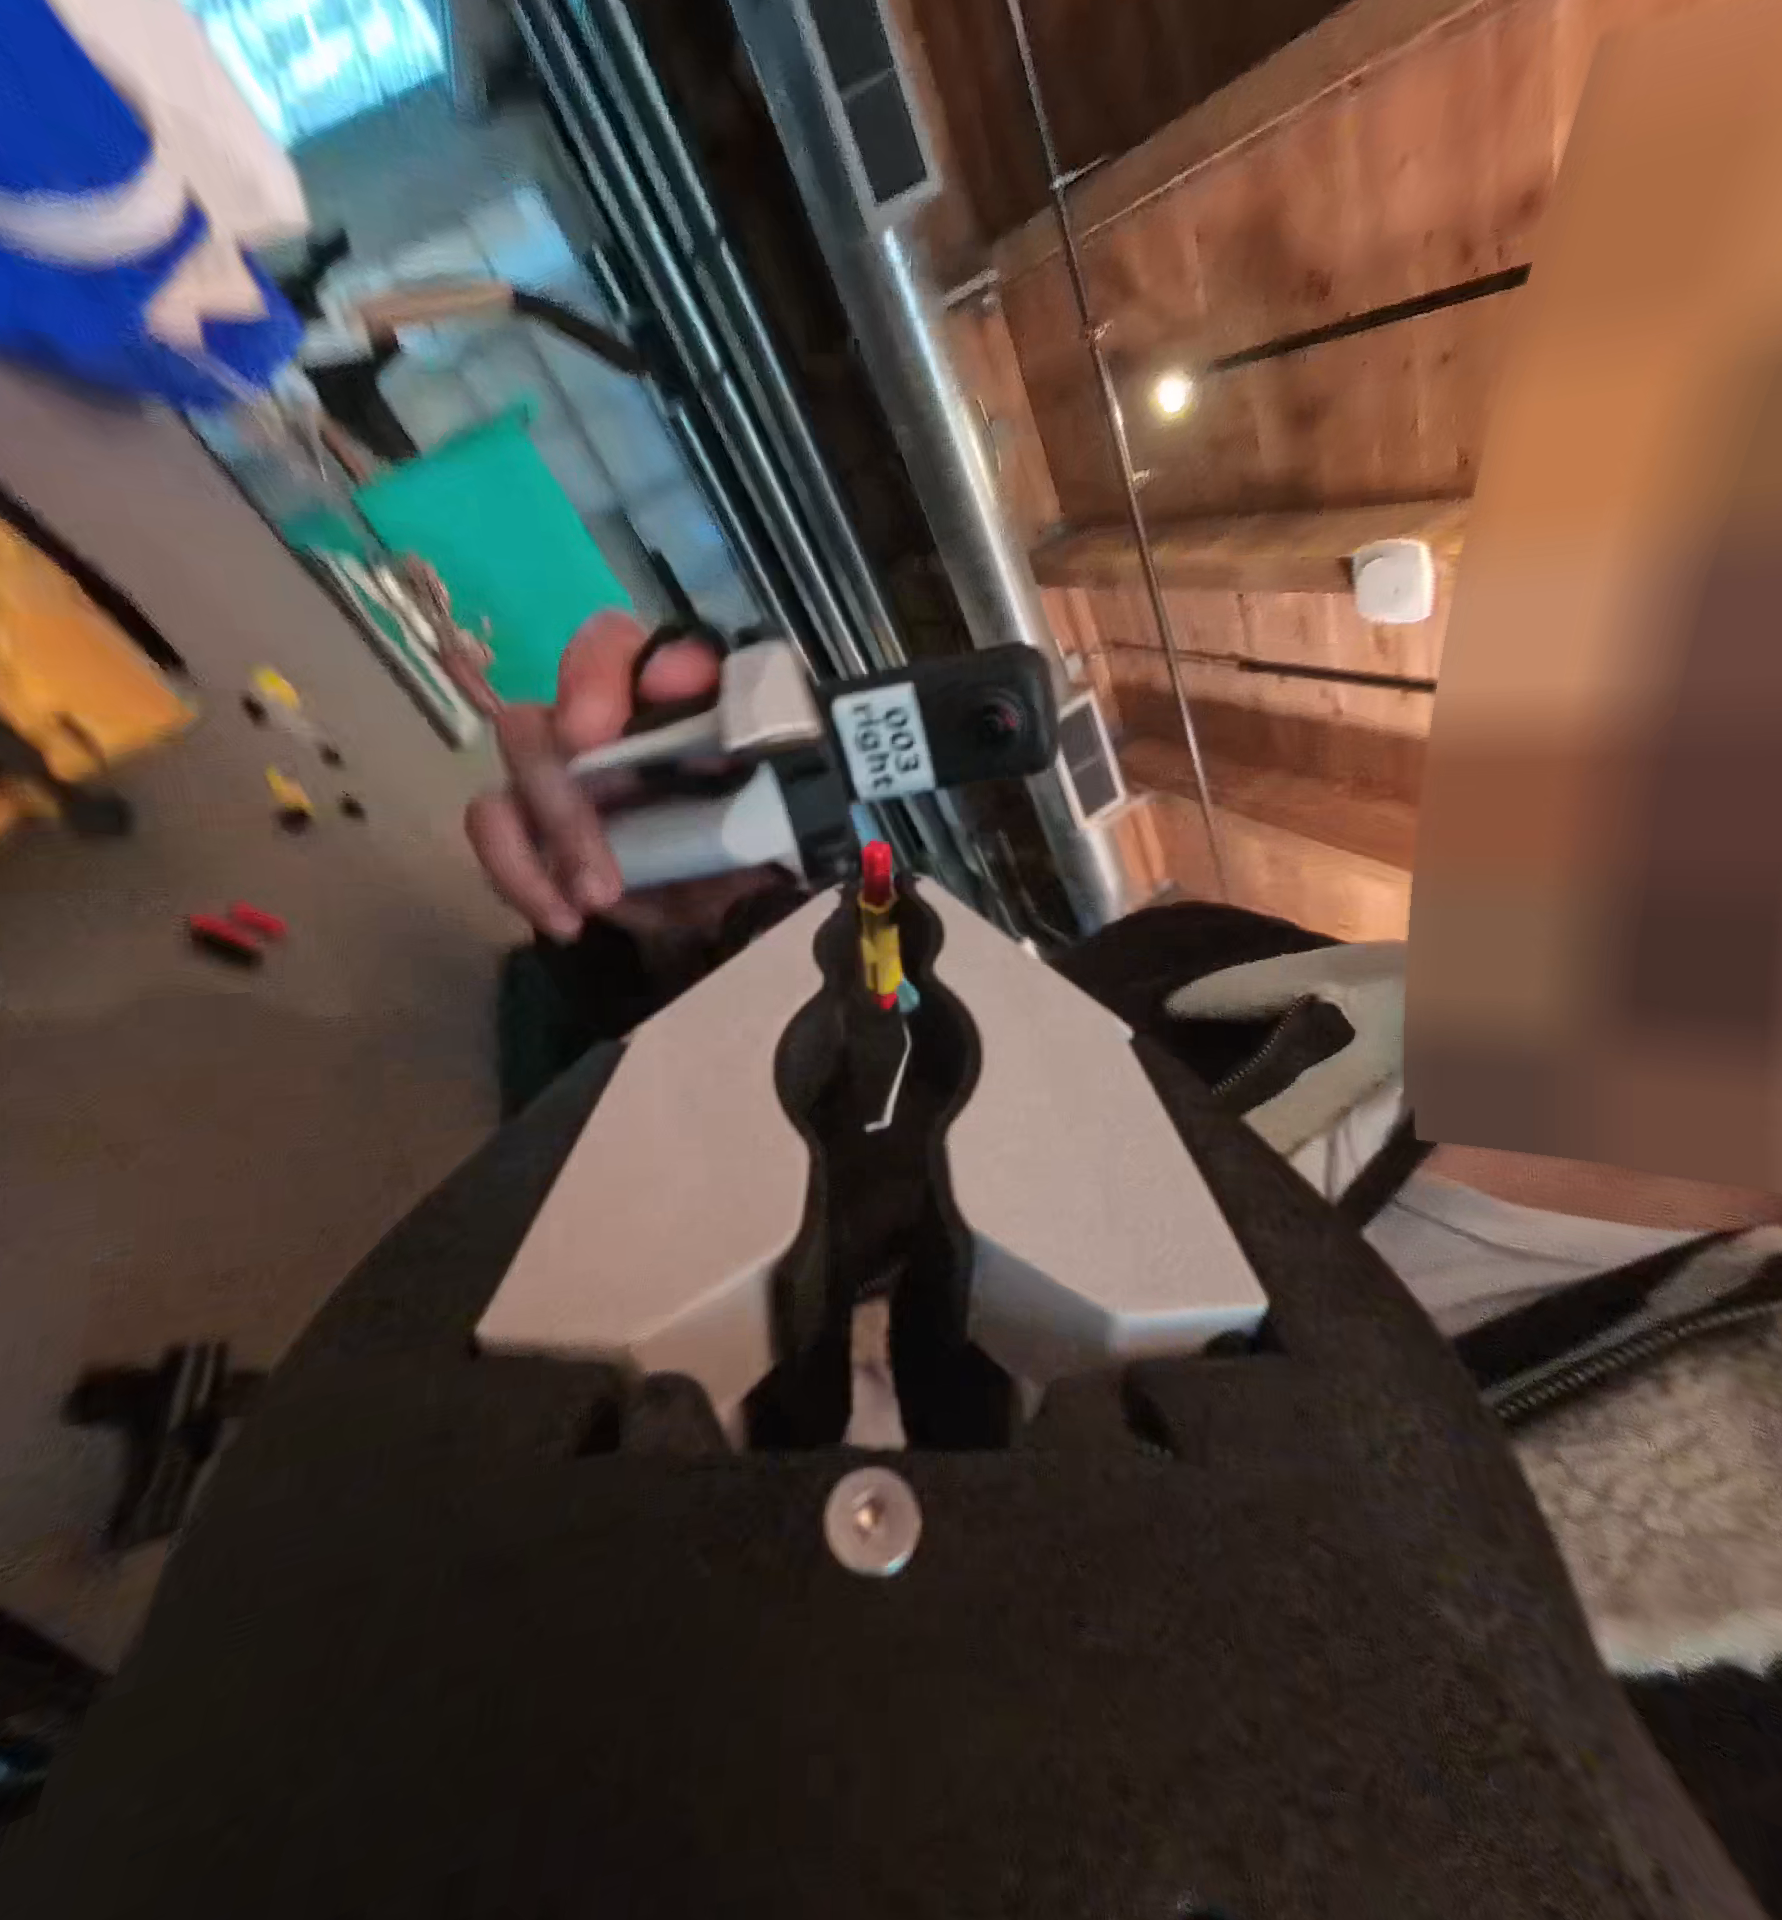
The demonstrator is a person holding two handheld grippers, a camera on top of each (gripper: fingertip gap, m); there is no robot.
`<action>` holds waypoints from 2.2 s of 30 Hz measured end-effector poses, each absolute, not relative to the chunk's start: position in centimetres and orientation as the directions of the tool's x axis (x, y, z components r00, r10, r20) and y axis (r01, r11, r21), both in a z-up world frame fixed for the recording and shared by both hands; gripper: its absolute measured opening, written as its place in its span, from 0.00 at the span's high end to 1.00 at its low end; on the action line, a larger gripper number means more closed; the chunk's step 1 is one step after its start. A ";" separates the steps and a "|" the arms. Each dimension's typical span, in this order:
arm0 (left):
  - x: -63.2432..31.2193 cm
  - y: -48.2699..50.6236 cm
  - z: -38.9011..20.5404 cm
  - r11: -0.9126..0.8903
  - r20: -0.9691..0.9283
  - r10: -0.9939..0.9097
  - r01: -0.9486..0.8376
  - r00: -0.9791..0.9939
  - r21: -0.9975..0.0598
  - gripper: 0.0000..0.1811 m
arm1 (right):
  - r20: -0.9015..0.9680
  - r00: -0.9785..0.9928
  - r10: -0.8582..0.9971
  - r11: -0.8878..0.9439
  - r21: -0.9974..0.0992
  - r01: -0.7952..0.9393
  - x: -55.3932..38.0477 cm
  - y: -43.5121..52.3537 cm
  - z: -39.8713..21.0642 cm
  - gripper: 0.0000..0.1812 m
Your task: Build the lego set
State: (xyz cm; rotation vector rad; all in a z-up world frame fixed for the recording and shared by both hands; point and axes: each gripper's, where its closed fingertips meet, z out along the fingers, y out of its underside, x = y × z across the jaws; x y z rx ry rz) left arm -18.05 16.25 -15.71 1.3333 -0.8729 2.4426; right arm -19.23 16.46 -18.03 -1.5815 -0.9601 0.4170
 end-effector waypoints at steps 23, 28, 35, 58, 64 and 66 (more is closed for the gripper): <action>-17.9 14.0 -18.0 -0.683 0.833 -0.223 -0.529 -0.507 -0.504 0.92 | 0.429 0.464 0.775 -0.031 -0.707 0.706 -19.5 16.5 -20.3 0.73; -17.6 13.8 -18.6 -0.657 0.821 -0.281 -0.523 -0.498 -0.543 0.96 | 0.481 0.464 0.743 -0.038 -0.663 0.747 -19.1 16.8 -20.3 0.73; -17.4 14.4 -18.8 -0.679 0.829 -0.283 -0.511 -0.482 -0.528 0.96 | 0.517 0.459 0.722 -0.035 -0.636 0.771 -18.8 17.2 -20.7 0.76; -17.5 19.2 -16.7 -0.866 0.846 -0.161 -0.339 -0.508 -0.368 0.96 | 0.388 0.830 0.402 -0.049 -0.896 0.442 -18.8 20.9 -17.4 0.92; -18.0 20.0 -16.9 -0.801 0.810 -0.353 -0.297 -0.468 -0.520 0.94 | 0.101 0.772 0.628 -0.175 -0.948 0.266 -19.5 21.3 -17.8 0.94; -18.3 20.6 -17.1 -0.788 0.806 -0.388 -0.292 -0.447 -0.542 0.94 | 0.040 0.732 0.680 -0.193 -0.953 0.232 -19.9 21.9 -18.0 0.93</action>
